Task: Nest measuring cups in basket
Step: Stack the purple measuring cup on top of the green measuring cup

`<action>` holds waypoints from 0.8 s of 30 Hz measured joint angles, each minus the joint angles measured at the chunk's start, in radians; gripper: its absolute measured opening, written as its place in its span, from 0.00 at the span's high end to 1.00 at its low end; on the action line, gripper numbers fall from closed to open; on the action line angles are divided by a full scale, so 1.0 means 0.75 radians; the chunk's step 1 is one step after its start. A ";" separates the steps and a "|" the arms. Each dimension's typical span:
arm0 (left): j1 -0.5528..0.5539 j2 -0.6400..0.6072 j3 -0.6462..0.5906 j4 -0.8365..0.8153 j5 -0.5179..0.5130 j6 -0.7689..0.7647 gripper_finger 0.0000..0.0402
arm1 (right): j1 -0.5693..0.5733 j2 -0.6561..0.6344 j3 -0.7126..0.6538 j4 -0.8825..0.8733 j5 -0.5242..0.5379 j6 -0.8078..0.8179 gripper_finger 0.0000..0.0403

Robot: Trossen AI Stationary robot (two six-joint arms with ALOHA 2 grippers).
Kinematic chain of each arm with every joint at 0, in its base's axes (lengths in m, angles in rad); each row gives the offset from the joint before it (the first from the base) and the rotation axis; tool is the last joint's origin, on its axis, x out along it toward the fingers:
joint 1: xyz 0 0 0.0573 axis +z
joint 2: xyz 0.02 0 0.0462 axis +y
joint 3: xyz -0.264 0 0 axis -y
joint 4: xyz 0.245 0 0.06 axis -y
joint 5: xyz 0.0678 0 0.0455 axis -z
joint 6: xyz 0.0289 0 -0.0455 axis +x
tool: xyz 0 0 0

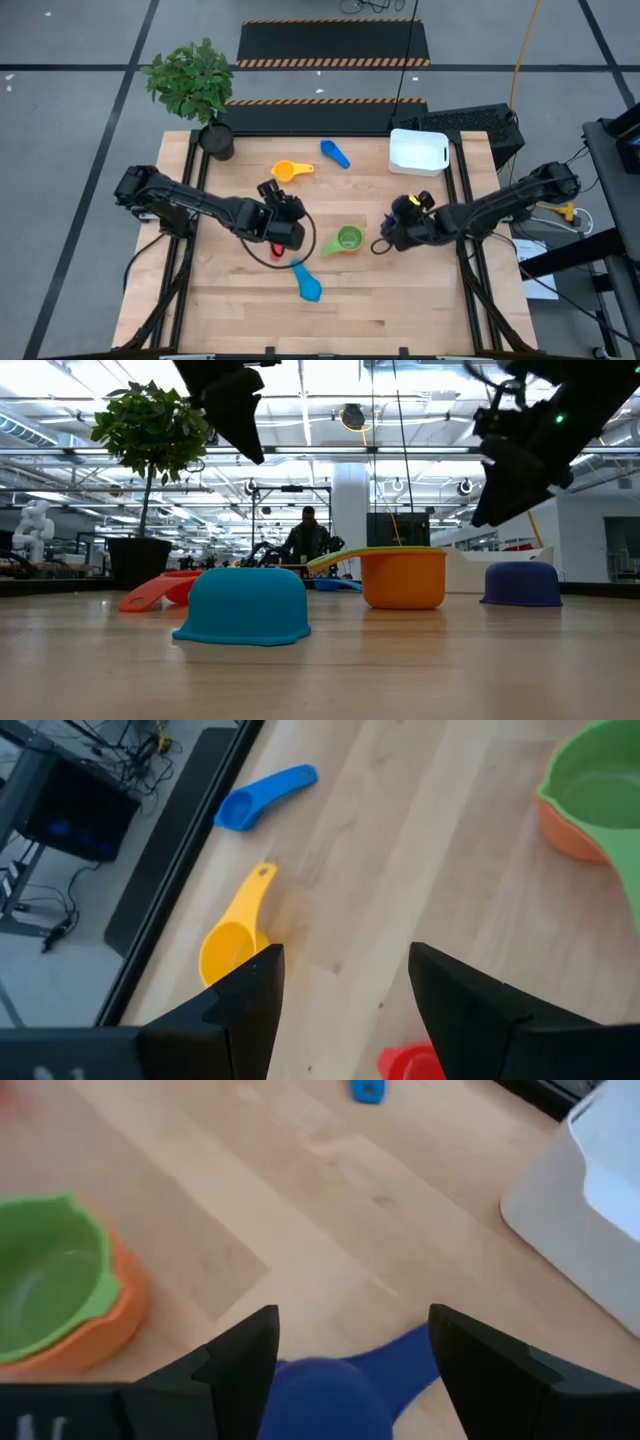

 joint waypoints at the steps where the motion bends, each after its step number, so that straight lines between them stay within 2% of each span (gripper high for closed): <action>1: 0.002 0.000 0.000 0.007 0.006 0.009 0.46 | -0.018 0.000 -0.013 0.018 -0.007 0.000 0.38; 6: 0.017 0.000 0.000 0.015 0.029 0.045 0.46 | -0.101 0.000 -0.077 0.092 -0.129 -0.025 0.38; 10: 0.033 0.000 0.000 0.025 0.032 0.067 0.46 | -0.135 -0.001 -0.133 0.126 -0.321 -0.016 0.38; 21: 0.061 0.000 0.001 0.196 0.107 0.206 0.46 | -0.122 0.001 -0.238 0.370 -0.838 0.037 0.38; 24: 0.061 0.000 0.001 0.215 0.129 0.225 0.46 | -0.094 -0.001 -0.243 0.372 -0.882 0.057 0.38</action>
